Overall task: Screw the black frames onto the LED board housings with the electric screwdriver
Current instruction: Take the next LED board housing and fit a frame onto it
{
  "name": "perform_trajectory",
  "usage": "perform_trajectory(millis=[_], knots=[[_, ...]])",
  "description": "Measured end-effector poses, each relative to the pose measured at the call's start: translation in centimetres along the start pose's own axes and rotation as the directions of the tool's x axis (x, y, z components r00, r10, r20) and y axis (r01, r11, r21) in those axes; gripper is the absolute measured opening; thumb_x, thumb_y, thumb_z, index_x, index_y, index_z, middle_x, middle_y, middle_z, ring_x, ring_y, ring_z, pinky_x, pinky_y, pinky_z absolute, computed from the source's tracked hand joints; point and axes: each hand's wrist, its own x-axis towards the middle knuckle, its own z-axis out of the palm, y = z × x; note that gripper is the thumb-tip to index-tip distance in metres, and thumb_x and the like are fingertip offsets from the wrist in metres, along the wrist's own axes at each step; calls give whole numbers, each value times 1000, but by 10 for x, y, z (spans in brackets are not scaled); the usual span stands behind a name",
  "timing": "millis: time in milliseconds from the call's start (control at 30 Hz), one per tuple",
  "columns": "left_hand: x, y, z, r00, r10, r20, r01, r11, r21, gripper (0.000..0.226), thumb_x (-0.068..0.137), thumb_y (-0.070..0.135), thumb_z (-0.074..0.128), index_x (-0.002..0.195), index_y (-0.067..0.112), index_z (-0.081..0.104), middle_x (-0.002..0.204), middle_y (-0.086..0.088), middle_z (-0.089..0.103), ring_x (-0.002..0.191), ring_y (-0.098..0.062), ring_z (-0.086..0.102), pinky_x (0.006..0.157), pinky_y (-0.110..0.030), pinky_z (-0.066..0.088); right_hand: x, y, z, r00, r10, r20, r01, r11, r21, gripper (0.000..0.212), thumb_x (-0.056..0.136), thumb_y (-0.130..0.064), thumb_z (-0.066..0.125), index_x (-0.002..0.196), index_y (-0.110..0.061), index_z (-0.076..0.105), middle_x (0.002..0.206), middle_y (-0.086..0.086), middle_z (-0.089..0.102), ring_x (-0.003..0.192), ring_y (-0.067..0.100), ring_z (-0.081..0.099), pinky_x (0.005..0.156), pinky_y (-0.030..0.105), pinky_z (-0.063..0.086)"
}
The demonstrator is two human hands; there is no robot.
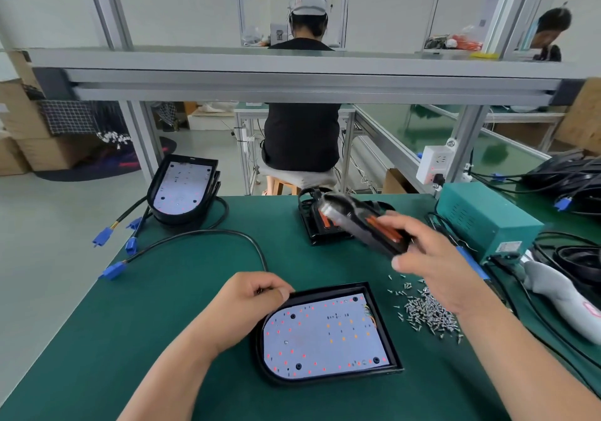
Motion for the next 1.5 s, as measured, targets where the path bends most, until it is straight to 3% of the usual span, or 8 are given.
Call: perform_trajectory(millis=[167, 267, 400, 500, 833, 967, 1167, 1500], knots=[[1, 1, 0, 1000, -1, 30, 1, 1000, 8, 18, 101, 29, 69, 97, 16, 81, 97, 6, 78, 90, -16, 69, 92, -32, 51, -32, -3, 6, 929, -44, 366, 69, 996, -54, 75, 70, -13, 71, 142, -31, 63, 163, -17, 41, 153, 8, 38, 121, 36, 32], [0, 5, 0, 998, -21, 64, 22, 1000, -22, 31, 102, 25, 65, 75, 10, 68, 72, 7, 50, 68, -11, 42, 65, -28, 39, -40, -7, 8, 878, -36, 477, 112, 985, -132, 75, 70, -19, 70, 143, -34, 61, 163, -19, 37, 155, 11, 36, 122, 41, 33], [-4, 14, -2, 995, -49, 89, 54, 997, -62, 26, 89, 23, 51, 64, 21, 44, 63, 11, 29, 58, -9, 25, 51, -21, 25, -42, -13, 7, 856, -7, 517, 150, 960, -235, 78, 73, -10, 72, 146, -34, 58, 164, -16, 33, 145, 18, 49, 113, 52, 47], [-3, 14, 0, 994, -56, 97, 62, 996, -66, 22, 87, 23, 51, 67, 21, 61, 59, 15, 36, 54, -5, 30, 51, -18, 29, -43, -16, 4, 846, -17, 533, 198, 938, -285, 77, 73, -17, 74, 145, -36, 59, 163, -14, 33, 141, 17, 53, 109, 42, 48], [-3, 13, 2, 996, -65, 63, 67, 997, -25, 36, 103, 3, 44, 87, 12, 75, 55, 17, 52, 51, 1, 42, 50, -10, 34, -51, -26, 10, 750, 20, 661, 292, 886, -359, 58, 76, -11, 78, 122, -43, 67, 163, -17, 37, 162, 6, 8, 121, 37, 19], [-4, 12, 3, 992, -36, 117, 47, 995, -86, 37, 102, 29, 48, 87, 1, 67, 59, 18, 47, 52, 1, 40, 50, -10, 33, -51, -29, 11, 729, 50, 683, 267, 898, -350, 58, 77, -5, 79, 121, -42, 68, 163, -18, 38, 162, 4, 5, 123, 36, 16], [-1, 1, 2, 989, 30, 146, -26, 999, -34, 43, 85, 54, 67, 92, 13, 76, 87, -7, 70, 85, -12, 60, 85, -35, 49, -50, -29, 12, 705, 56, 707, 285, 891, -354, 54, 80, -8, 77, 126, -37, 70, 163, -23, 40, 161, 0, 4, 124, 36, 16], [0, -3, 4, 994, 45, 104, -50, 998, 45, 26, 87, 47, 72, 88, 22, 77, 67, -4, 48, 67, -17, 41, 66, -31, 35, -46, -15, 17, 729, 31, 683, 269, 906, -328, 41, 94, -14, 76, 128, -37, 72, 160, -24, 45, 161, 0, 6, 124, 40, 17]])
